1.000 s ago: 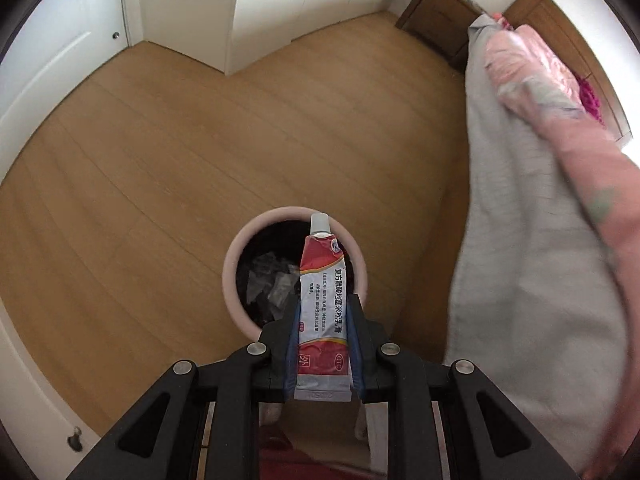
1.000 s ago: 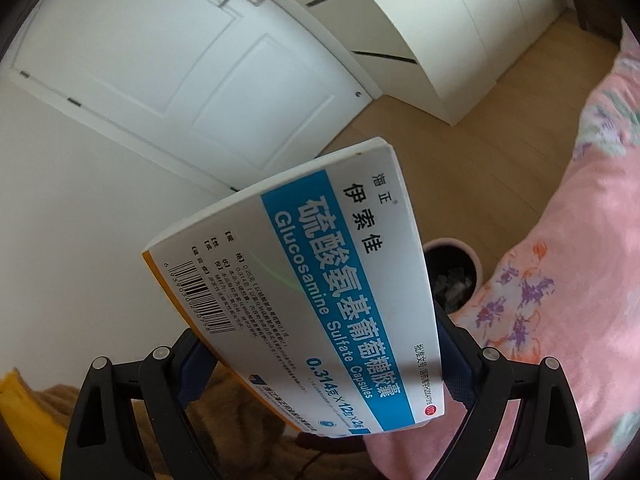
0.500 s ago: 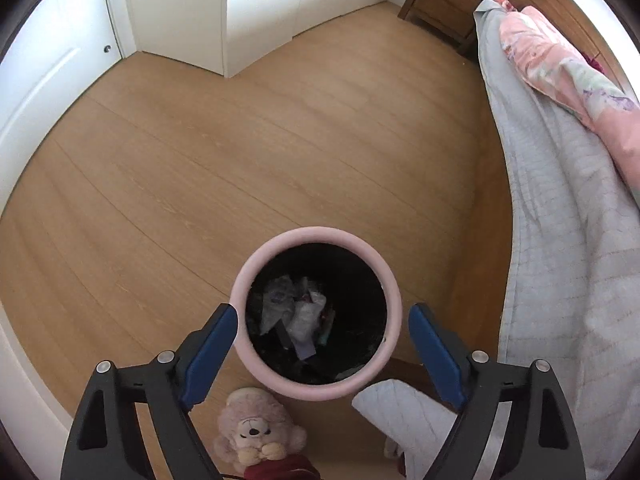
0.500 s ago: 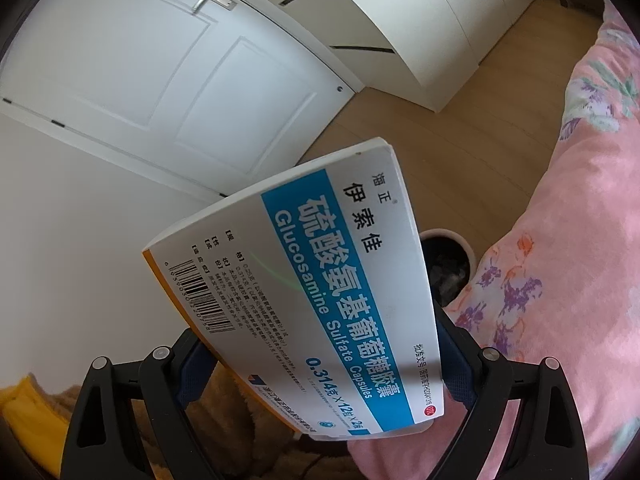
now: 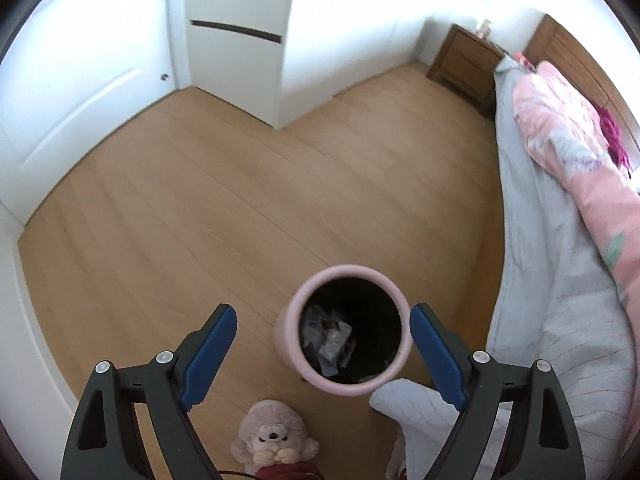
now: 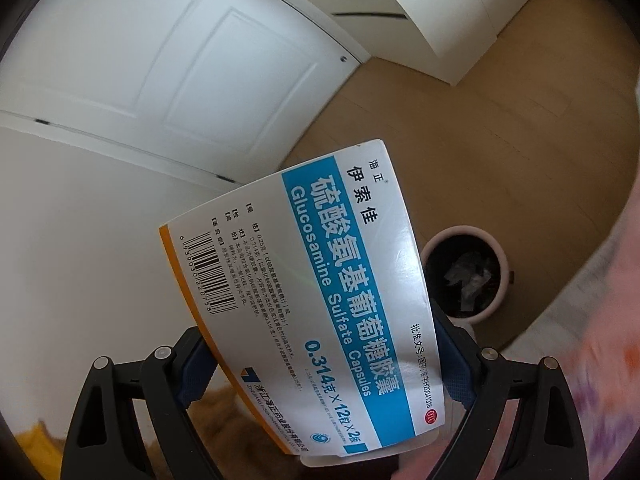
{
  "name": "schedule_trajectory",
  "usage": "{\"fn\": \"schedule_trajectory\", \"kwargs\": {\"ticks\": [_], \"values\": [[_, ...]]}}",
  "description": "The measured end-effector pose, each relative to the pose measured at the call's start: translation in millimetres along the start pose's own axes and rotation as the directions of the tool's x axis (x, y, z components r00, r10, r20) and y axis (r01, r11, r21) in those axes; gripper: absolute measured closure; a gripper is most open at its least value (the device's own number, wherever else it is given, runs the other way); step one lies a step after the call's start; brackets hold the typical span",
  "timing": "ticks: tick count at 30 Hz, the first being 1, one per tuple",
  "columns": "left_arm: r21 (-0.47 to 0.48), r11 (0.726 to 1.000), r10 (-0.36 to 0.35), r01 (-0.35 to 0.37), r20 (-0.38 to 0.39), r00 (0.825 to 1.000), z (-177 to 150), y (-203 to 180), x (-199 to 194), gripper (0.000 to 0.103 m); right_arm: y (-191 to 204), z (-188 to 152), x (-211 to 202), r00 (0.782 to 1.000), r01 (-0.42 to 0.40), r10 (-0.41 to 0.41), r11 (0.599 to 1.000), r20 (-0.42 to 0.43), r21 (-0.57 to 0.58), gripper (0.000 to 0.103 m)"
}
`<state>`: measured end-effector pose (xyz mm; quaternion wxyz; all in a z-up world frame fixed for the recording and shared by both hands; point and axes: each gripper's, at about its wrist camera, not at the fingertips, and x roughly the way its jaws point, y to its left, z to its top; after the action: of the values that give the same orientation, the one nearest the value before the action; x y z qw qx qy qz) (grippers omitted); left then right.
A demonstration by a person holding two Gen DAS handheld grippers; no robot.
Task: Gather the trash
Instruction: 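Open the left tool to drop the tube while the right tool releases the box into the bin, then swing both tools back over the bed toward the tissue and paper ball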
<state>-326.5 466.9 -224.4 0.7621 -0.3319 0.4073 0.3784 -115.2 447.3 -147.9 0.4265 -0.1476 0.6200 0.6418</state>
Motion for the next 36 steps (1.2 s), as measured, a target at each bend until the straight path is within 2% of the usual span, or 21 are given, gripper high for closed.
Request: {"fn": "schedule_trajectory", "kwargs": {"ticks": [3, 6, 10, 13, 19, 23, 25, 28, 30, 32, 36], "values": [[-0.006, 1.0, 0.029, -0.029, 0.017, 0.999, 1.4, 8.2, -8.8, 0.014, -7.2, 13.4, 27.5, 0.997, 0.058, -0.057, 0.998, -0.05, 0.018, 0.012], [-0.002, 0.998, 0.062, -0.062, 0.023, 0.998, 1.5, 12.7, -12.2, 0.013, -17.3, 22.2, 58.2, 0.985, 0.134, -0.131, 0.991, -0.11, 0.021, 0.012], [-0.018, 0.997, 0.076, -0.076, 0.007, 0.997, -3.0, 19.7, -10.0, 0.012, -35.4, 28.7, 94.9, 0.956, 0.234, -0.224, 0.972, -0.192, 0.028, 0.012], [-0.028, 0.996, 0.079, -0.079, -0.009, 0.997, -5.5, 23.3, -6.4, 0.012, -46.0, 34.0, 110.4, 0.928, 0.316, -0.305, 0.949, -0.214, 0.014, 0.011], [-0.027, 0.997, 0.076, -0.077, -0.02, 0.997, -6.8, 21.5, -7.3, 0.012, -46.5, 42.9, 127.6, 0.916, 0.33, -0.32, 0.944, -0.241, 0.004, 0.01], [-0.023, 0.997, 0.074, -0.075, -0.018, 0.997, -6.3, 19.4, -10.3, 0.012, -40.1, 40.4, 130.2, 0.899, 0.376, -0.373, 0.926, -0.231, -0.032, 0.006], [-0.017, 0.997, 0.075, -0.075, -0.018, 0.997, -6.4, 16.7, -12.4, 0.012, -39.7, 40.5, 123.7, 0.903, 0.378, -0.371, 0.926, -0.217, -0.011, 0.006], [-0.006, 0.997, 0.074, -0.074, -0.011, 0.997, -6.4, 10.7, -17.4, 0.012, -31.0, 35.0, 94.7, 0.928, 0.349, -0.34, 0.936, -0.155, 0.036, 0.006], [0.008, 0.998, 0.07, -0.07, -0.003, 0.998, -5.4, 3.7, -24.0, 0.012, -19.1, 35.2, 56.2, 0.952, 0.299, -0.296, 0.953, -0.078, 0.041, 0.006], [0.024, 0.998, 0.062, -0.063, 0.005, 0.998, -3.7, -4.2, -30.1, 0.012, -4.6, 25.2, 16.2, 0.967, 0.256, -0.256, 0.966, -0.002, 0.025, 0.006], [0.056, 0.997, 0.054, -0.056, 0.03, 0.998, -2.1, -22.1, -43.7, 0.012, -0.2, -4.5, -83.4, 0.958, 0.243, -0.246, 0.969, 0.147, 0.04, 0.006]]}}
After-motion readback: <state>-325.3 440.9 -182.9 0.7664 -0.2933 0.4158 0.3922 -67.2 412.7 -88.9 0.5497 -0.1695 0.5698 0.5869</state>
